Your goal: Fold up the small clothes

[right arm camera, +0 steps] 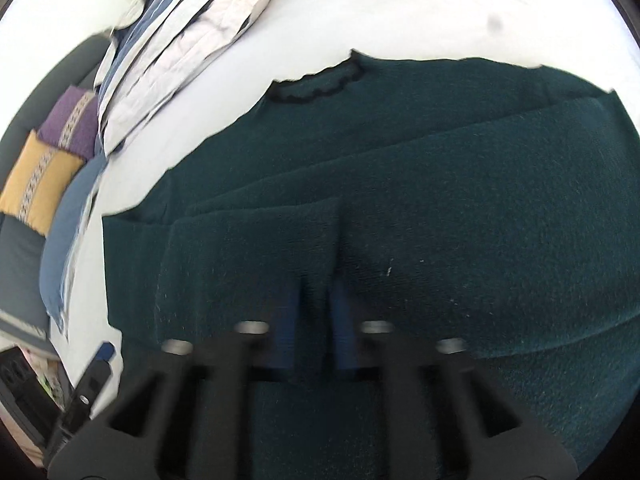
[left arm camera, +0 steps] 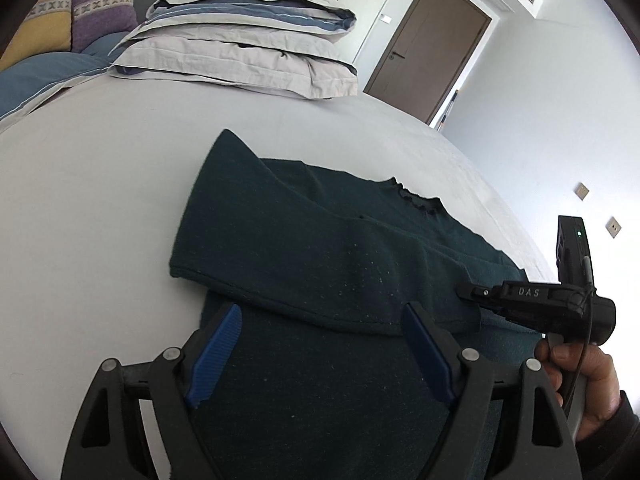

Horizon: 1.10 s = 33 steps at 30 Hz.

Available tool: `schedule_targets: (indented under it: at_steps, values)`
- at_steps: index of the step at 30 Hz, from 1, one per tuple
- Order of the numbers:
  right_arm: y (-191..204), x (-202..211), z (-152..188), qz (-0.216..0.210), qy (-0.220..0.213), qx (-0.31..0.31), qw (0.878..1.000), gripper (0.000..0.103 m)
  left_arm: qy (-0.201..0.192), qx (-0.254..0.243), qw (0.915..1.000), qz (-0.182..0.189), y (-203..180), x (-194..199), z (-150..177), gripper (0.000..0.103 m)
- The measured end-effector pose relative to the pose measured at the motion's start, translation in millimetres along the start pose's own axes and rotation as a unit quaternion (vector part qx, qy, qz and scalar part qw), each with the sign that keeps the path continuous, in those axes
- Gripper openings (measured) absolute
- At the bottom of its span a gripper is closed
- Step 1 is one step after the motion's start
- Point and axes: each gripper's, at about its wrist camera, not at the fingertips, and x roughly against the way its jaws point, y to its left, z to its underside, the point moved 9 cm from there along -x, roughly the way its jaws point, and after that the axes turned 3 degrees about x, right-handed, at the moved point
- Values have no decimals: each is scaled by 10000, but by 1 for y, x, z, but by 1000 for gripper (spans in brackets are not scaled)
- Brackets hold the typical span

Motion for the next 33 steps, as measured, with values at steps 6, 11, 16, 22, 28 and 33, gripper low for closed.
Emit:
schedule_targets:
  at_steps: [6, 11, 16, 22, 28, 33]
  values:
    - [6, 40, -22, 9, -495, 302, 9983, 6, -338, 184, 9992, -63, 17, 14, -30, 83]
    - [-28, 54, -41, 300, -530, 267, 9978, 6, -460, 327, 9977, -386, 44, 11, -57, 83]
    - [-63, 47, -41, 281, -395, 75, 9988, 6, -380, 492, 9963, -597, 62, -4, -75, 75]
    - [-80, 30, -36, 294, -367, 74, 9989, 6, -108, 512, 9942, -938, 74, -40, -96, 71]
    - [-87, 15, -28, 264, -342, 80, 9990, 7, 270, 38, 9915, -1275, 65, -90, -111, 71]
    - [-85, 9, -28, 258, -343, 139, 9990, 7, 709, -332, 9862, -1458, 58, -128, -109, 68]
